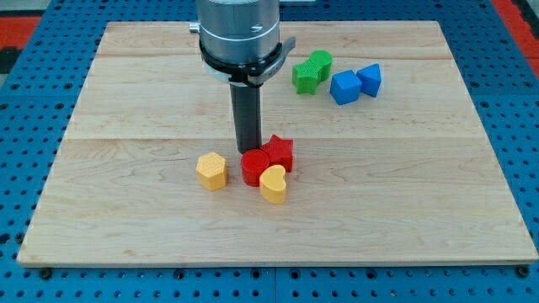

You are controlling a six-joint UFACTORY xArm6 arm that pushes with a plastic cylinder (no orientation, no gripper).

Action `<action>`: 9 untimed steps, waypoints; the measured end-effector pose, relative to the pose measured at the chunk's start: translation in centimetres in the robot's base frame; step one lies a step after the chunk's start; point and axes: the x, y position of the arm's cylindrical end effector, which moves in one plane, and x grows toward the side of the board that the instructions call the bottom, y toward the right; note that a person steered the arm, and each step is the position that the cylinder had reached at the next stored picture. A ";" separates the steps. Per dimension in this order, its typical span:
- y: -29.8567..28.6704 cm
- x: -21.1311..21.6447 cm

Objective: Move the red star to the bottom right of the red circle

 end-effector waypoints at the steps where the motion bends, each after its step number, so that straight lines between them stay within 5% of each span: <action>1: 3.5 0.0; 6: 8.8 3.8; 9: 6.6 3.4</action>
